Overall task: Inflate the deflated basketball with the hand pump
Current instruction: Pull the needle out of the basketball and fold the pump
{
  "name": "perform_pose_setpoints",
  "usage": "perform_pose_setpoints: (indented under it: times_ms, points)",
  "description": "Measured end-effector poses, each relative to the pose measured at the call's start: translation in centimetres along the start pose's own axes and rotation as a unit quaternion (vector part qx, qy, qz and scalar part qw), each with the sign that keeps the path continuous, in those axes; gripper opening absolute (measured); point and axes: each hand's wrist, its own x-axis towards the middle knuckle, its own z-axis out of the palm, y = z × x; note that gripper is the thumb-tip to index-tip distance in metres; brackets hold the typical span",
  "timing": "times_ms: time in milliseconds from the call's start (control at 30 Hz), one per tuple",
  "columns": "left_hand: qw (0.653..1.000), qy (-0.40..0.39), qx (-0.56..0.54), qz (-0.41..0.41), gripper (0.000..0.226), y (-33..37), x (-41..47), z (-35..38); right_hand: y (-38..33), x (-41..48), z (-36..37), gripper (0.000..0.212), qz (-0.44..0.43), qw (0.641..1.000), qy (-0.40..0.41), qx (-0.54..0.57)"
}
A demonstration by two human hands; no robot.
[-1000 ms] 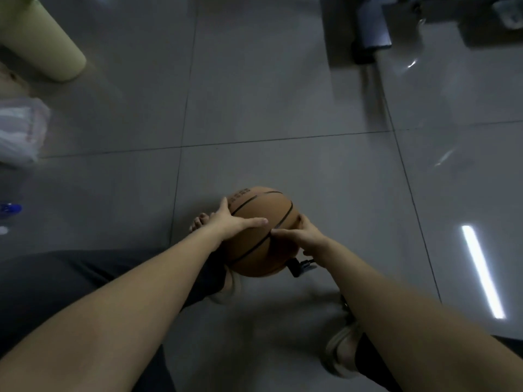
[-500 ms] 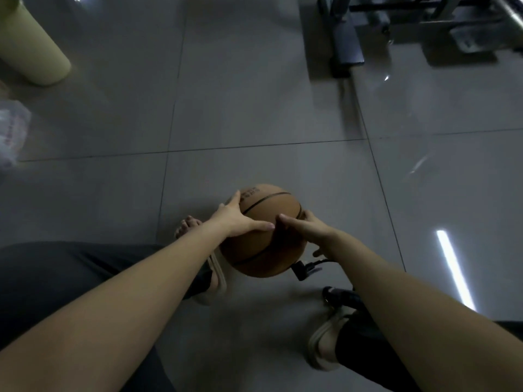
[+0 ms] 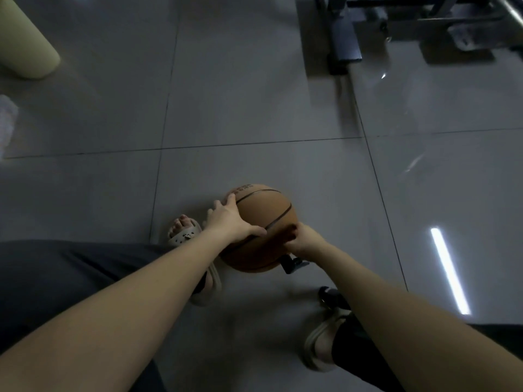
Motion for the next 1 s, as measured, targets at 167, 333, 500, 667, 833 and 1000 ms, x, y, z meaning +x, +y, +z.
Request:
perform_pose_setpoints:
  times_ms: [167, 333, 500, 667, 833, 1000]
  points:
    - [0.982, 0.068, 0.048, 0.172, 0.103, 0.1, 0.7, 1.4, 1.1, 0.7, 2.5, 0.043, 0.033, 0.981, -0.03, -0.189]
    - [0.982, 0.101, 0.07, 0.146, 0.118, 0.4, 1.3, 3.0, 1.1, 2.0, 3.2, 0.061, 0.039, 0.98, -0.073, -0.18]
    - [0.954, 0.177, 0.158, 0.183, 0.117, 0.4, 1.6, 4.7, 1.9, 4.6, 4.6, 0.027, 0.062, 0.984, -0.062, -0.154]
    - [0.954, 0.184, 0.13, 0.198, 0.103, 1.7, 1.5, 5.8, 2.2, 4.6, 3.7, 0.036, 0.063, 0.971, -0.138, -0.184]
    - [0.96, 0.187, 0.103, 0.18, 0.1, 1.6, 2.2, 5.4, 1.9, 3.9, 3.3, 0.042, 0.008, 0.966, -0.069, -0.25]
    - [0.962, 0.189, 0.088, 0.176, 0.1, 1.1, 2.8, 4.9, 2.1, 3.4, 3.5, 0.039, -0.052, 0.957, -0.002, -0.285]
